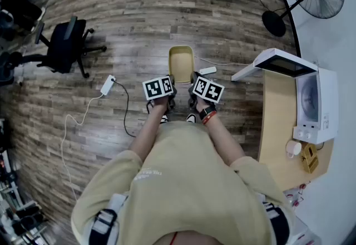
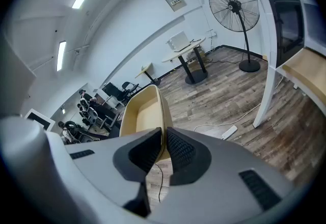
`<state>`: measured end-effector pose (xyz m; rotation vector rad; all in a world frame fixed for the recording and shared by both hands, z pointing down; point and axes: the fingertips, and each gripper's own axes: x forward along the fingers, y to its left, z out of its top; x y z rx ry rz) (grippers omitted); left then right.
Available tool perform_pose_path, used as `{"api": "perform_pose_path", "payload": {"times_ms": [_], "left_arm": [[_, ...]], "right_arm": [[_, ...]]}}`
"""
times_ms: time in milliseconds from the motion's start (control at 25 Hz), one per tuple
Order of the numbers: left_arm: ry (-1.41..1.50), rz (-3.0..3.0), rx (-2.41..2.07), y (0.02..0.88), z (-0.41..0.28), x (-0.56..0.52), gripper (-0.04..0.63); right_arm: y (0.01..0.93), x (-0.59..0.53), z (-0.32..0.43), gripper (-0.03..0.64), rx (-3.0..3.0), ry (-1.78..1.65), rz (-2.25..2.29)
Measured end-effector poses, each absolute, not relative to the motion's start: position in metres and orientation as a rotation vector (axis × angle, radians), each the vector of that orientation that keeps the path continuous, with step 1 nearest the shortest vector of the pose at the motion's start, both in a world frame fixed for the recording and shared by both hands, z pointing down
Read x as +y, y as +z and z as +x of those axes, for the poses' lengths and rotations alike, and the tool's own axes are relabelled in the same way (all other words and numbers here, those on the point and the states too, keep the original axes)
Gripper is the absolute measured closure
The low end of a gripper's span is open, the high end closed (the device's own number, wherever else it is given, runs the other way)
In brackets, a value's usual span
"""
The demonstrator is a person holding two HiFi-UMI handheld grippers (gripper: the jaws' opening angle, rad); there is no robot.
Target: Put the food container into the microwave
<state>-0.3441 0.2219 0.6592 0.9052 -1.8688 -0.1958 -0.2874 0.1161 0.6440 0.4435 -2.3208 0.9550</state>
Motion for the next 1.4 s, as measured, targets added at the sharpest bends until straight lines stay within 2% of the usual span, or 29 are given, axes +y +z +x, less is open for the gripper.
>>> {"api": "perform_pose_path", "payload": {"times_ms": [760, 1400], "left_arm": [[0.003, 1.15, -1.752, 0.652, -0.247, 0.123, 0.537], [0.406, 1.627, -1.261, 0.667, -0.148, -0.029, 0.537]], "right_arm": [[0.656, 0.036, -0.163, 0.565, -2.272, 1.185, 0.761], [0.677, -0.043, -0.03, 0.566, -1.967, 1.471, 1.557]]}}
